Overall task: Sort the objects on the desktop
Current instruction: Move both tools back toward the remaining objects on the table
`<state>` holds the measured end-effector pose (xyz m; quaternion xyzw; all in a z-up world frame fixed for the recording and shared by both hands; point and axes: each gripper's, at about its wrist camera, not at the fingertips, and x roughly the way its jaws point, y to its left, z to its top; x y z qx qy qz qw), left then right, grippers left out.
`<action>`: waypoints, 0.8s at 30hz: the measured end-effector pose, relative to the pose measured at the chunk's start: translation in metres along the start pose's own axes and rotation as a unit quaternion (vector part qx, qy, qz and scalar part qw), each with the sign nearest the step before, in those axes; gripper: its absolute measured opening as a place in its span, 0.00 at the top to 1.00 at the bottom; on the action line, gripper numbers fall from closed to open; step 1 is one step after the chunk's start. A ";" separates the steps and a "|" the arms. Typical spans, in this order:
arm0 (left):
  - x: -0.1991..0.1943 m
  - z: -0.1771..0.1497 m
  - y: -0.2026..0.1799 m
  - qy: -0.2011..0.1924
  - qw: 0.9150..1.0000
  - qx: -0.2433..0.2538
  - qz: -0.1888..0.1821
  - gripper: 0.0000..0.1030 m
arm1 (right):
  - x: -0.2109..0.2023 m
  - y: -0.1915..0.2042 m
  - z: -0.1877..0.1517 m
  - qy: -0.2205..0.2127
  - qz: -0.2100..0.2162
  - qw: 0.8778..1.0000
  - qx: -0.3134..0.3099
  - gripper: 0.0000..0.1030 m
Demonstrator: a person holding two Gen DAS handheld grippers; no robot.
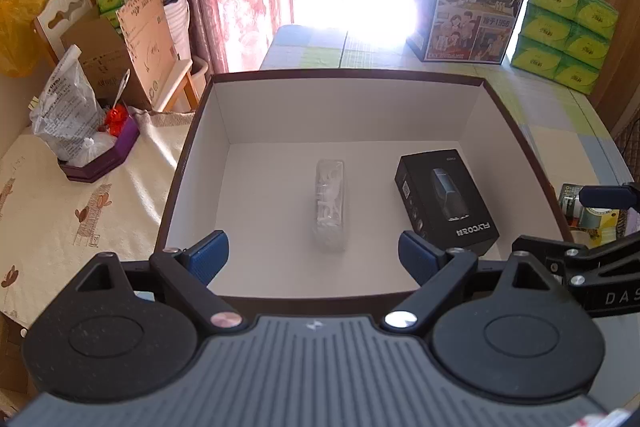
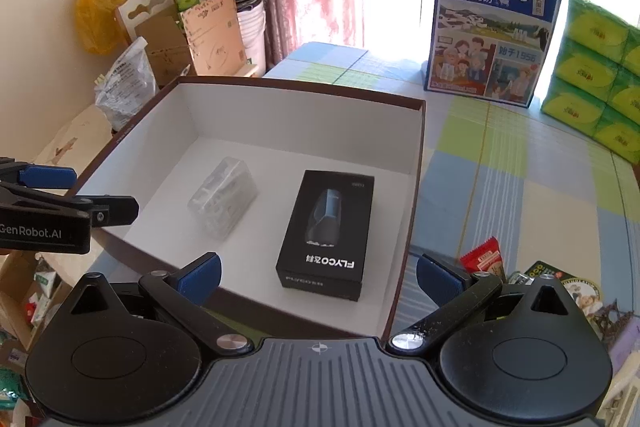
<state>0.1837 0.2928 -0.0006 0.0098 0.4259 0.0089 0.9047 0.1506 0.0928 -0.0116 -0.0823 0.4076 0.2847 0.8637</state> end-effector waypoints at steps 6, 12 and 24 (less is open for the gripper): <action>-0.017 -0.006 -0.006 -0.012 1.000 0.000 0.004 0.13 | -0.015 -0.001 -0.009 -0.004 0.012 1.000 -0.003 0.02; -0.029 -0.018 -0.015 -0.012 1.000 -0.003 0.008 0.12 | -0.029 -0.006 -0.025 -0.005 0.034 0.999 -0.005 0.02; -0.048 -0.066 -0.049 0.025 1.000 -0.008 -0.007 0.12 | -0.063 -0.045 -0.079 0.028 0.037 0.999 -0.009 0.02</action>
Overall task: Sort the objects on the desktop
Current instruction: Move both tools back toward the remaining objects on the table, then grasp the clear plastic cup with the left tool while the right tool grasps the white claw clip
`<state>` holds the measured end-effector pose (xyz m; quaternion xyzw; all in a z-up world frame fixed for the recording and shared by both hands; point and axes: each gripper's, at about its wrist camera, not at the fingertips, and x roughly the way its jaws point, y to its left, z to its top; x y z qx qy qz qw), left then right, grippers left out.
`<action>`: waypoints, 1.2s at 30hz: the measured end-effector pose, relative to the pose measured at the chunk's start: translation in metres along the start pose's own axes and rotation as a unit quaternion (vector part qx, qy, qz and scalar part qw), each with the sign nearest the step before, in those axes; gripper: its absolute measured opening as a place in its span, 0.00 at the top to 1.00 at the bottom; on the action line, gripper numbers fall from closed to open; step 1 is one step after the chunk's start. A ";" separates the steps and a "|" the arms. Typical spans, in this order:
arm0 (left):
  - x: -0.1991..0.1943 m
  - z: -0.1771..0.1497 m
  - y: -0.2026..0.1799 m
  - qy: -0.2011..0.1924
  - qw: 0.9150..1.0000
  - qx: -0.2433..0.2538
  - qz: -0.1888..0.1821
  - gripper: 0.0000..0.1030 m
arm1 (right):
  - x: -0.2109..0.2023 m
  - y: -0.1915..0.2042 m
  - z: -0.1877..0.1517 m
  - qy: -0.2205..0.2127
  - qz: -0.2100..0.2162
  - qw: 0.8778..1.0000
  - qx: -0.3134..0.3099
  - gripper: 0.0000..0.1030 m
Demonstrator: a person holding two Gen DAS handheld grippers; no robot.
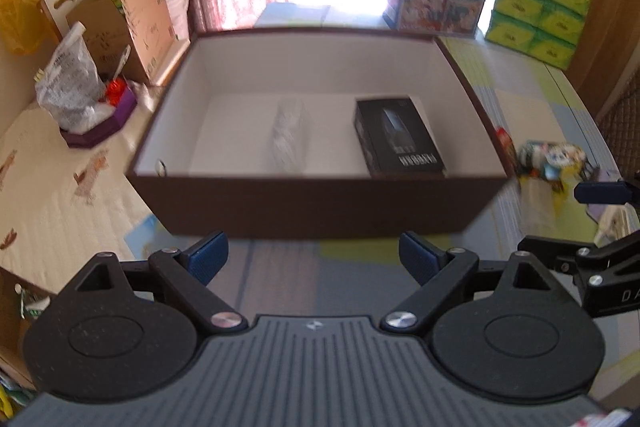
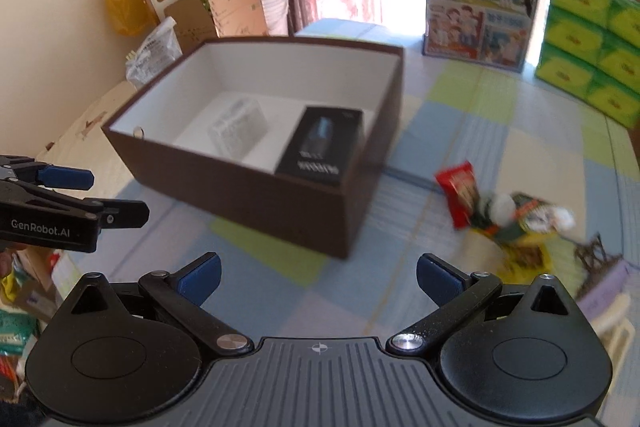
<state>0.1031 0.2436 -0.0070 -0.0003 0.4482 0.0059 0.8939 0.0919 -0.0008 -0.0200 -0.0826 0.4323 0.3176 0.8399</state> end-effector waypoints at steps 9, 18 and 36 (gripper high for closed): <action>0.002 -0.023 -0.056 0.027 0.999 0.022 -0.027 0.12 | -0.023 -0.049 -0.040 0.029 -0.019 0.999 0.026 0.02; 0.010 -0.029 -0.114 0.036 0.997 0.050 -0.053 0.12 | -0.047 -0.112 -0.071 0.037 -0.064 0.994 0.083 0.02; 0.044 -0.019 -0.214 0.044 0.987 0.112 -0.108 0.13 | -0.070 -0.211 -0.108 0.016 -0.146 0.968 0.203 0.02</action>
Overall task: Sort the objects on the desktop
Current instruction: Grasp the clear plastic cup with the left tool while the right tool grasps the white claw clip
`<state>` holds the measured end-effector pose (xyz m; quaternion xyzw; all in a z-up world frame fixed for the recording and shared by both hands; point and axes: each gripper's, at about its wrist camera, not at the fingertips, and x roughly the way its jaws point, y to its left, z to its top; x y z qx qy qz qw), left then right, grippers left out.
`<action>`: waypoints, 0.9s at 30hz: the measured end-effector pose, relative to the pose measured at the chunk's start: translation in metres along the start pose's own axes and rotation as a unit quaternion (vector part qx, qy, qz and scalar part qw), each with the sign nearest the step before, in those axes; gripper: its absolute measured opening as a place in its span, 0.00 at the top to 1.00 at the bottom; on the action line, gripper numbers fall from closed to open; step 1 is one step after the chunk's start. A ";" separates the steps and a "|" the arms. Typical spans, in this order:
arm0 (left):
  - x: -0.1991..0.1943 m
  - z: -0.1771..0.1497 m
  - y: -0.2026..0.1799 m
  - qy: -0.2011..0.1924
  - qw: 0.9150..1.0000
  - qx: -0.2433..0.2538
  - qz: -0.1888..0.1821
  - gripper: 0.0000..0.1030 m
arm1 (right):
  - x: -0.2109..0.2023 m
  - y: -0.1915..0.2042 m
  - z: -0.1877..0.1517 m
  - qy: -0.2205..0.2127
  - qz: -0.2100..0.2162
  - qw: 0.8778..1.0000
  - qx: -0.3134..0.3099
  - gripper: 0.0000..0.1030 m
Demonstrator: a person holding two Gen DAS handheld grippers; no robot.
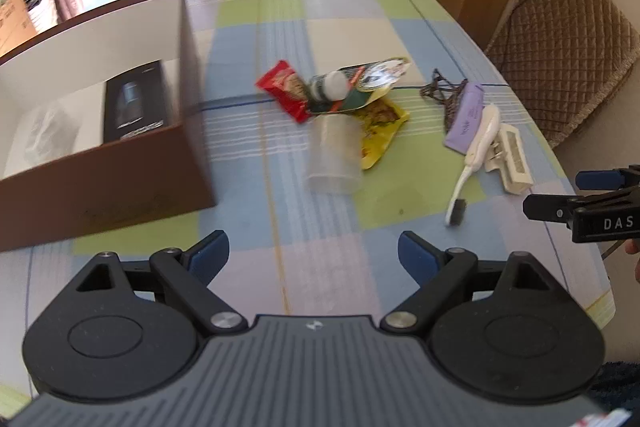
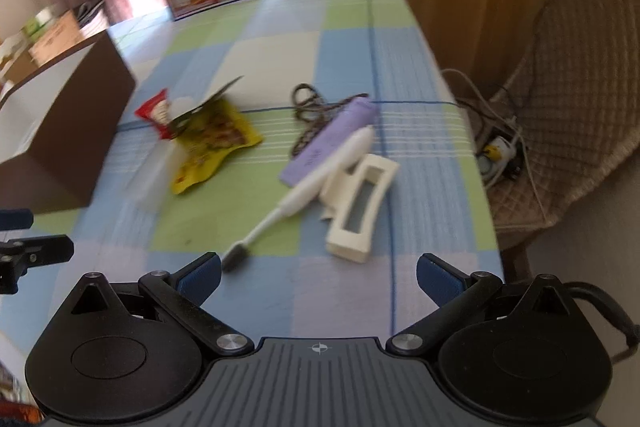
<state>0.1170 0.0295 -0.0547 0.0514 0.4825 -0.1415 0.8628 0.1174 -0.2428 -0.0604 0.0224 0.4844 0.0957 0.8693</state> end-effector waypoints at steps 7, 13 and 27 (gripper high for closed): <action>0.022 0.019 -0.018 -0.004 1.000 0.026 -0.016 0.14 | 0.022 -0.010 0.007 -0.013 -0.025 1.000 0.006 0.03; 0.048 0.034 -0.028 -0.005 0.999 0.049 -0.016 0.18 | 0.053 -0.009 0.016 -0.006 -0.040 0.999 -0.003 0.25; 0.101 0.052 -0.026 0.012 0.998 0.067 0.004 0.22 | 0.078 -0.015 0.023 0.001 -0.045 0.999 -0.015 0.57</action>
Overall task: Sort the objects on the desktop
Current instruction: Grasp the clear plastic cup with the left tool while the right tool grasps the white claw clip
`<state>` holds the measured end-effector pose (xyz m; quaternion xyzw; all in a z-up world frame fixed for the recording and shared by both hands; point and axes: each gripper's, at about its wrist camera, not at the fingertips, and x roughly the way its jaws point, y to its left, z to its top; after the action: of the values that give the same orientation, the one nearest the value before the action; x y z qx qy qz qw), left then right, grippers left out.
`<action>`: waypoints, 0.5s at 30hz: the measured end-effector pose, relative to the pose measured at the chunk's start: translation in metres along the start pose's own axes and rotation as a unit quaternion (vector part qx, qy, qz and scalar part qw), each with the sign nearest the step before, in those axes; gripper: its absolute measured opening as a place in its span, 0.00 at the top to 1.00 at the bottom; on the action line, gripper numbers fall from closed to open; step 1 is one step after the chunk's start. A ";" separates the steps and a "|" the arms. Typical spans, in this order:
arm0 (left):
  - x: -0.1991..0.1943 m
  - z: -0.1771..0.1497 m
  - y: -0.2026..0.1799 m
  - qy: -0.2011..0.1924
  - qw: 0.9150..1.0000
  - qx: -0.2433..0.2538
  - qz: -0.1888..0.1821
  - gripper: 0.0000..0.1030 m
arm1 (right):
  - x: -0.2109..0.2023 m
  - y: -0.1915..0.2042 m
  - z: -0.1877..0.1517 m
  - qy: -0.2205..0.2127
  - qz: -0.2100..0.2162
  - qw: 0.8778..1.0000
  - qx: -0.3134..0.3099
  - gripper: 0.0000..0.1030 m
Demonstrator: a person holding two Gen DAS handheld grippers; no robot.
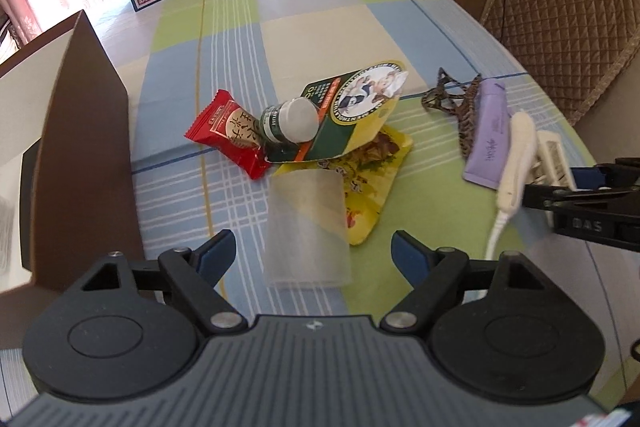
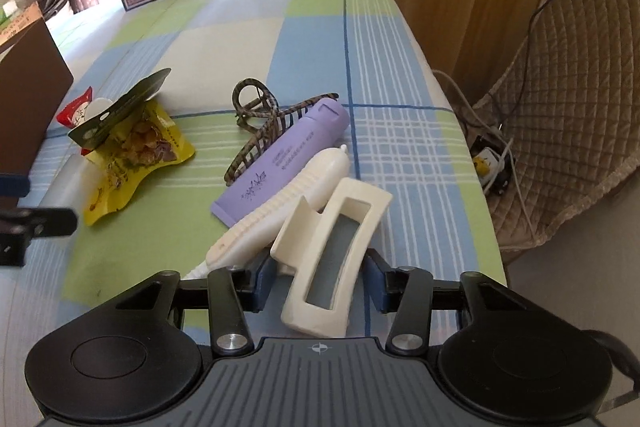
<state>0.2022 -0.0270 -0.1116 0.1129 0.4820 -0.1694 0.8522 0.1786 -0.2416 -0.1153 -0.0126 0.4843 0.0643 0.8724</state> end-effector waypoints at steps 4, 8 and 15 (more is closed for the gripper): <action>0.013 0.005 0.001 0.006 1.000 0.005 0.003 0.27 | -0.004 -0.005 -0.003 0.007 0.004 1.000 -0.003 0.57; 0.025 0.008 0.003 0.017 1.000 0.008 0.008 0.37 | -0.010 -0.009 -0.009 0.016 0.011 1.000 -0.008 0.57; 0.027 0.005 0.005 0.020 1.000 0.004 -0.012 0.54 | -0.023 -0.008 -0.026 0.033 0.026 0.999 -0.030 0.57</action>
<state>0.2209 -0.0291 -0.1325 0.1142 0.4997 -0.1790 0.8398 0.1460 -0.2544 -0.1098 -0.0283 0.5107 0.1011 0.8533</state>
